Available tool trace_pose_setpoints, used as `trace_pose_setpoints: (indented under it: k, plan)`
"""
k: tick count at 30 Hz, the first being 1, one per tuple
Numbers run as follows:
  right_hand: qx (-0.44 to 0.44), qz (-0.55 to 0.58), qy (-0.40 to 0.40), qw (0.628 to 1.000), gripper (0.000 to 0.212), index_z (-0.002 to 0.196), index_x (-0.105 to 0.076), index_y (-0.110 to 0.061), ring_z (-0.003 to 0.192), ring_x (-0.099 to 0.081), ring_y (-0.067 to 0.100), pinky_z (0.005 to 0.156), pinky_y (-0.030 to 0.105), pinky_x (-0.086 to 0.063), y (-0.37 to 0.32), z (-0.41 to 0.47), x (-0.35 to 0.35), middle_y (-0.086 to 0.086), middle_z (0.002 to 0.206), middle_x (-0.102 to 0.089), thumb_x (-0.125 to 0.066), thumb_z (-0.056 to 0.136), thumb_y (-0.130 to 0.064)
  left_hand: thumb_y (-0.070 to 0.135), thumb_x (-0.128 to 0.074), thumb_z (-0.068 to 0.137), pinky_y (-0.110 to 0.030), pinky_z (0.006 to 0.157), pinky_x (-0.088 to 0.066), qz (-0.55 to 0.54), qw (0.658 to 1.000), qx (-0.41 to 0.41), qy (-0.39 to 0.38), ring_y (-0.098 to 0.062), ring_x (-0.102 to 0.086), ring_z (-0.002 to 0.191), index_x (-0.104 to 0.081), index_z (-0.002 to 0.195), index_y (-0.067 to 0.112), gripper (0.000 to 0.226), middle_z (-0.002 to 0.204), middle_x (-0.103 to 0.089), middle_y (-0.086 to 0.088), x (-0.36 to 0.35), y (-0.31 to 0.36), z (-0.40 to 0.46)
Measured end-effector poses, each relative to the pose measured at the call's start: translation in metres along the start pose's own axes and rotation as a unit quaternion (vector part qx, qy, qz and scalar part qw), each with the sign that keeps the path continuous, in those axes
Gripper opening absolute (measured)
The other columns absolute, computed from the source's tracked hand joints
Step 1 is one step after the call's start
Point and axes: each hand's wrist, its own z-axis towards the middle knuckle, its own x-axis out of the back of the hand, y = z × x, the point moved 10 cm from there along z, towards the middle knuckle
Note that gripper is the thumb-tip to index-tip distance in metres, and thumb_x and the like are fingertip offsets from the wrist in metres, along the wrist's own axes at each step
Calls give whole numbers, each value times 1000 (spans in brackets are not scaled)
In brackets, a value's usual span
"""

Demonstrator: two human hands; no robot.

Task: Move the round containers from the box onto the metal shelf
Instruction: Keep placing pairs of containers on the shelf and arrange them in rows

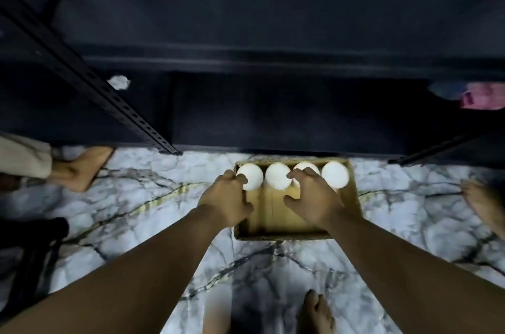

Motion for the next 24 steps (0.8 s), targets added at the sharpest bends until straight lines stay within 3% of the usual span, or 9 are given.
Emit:
trace_pose_setpoints:
  k: [6, 13, 18, 24]
  plan:
    - [18, -77, 2, 997, 65, 145, -46, -25, 130, -45, 29, 103, 44, -47, 49, 91, -92, 6, 141, -50, -68, 87, -43, 50, -63, 83, -45, 97, -46, 73, 996, 15, 52, -29, -50, 121, -40, 142, 22, 69, 134, -45, -6, -83, -33, 98]
    - [23, -167, 51, 984, 72, 147, -39, -30, 127, -44, 34, 110, 47, -36, 81, 158, -143, 9, 143, -42, -62, 85, -58, 63, -61, 82, -52, 115, -31, 133, 987, 2, 87, -31, -43, 130, -32, 143, 21, 80, 139, -36, -13, -131, -47, 169]
    - [23, -195, 91, 976, 68, 143, -41, -35, 118, -46, 32, 95, 47, -36, 84, 165, -145, 7, 136, -44, -65, 84, -58, 60, -66, 80, -41, 92, -37, 136, 980, 17, 146, -26, -47, 111, -42, 131, 26, 66, 121, -40, -7, -127, -48, 176]
    - [-8, -136, 35, 990, 76, 137, -55, -35, 120, -45, 33, 102, 44, -35, 76, 129, -106, 4, 135, -52, -60, 68, -69, 58, -71, 70, -40, 98, -47, 6, 995, 5, 95, -29, -40, 120, -53, 137, 33, 74, 123, -40, -5, -94, -41, 136]
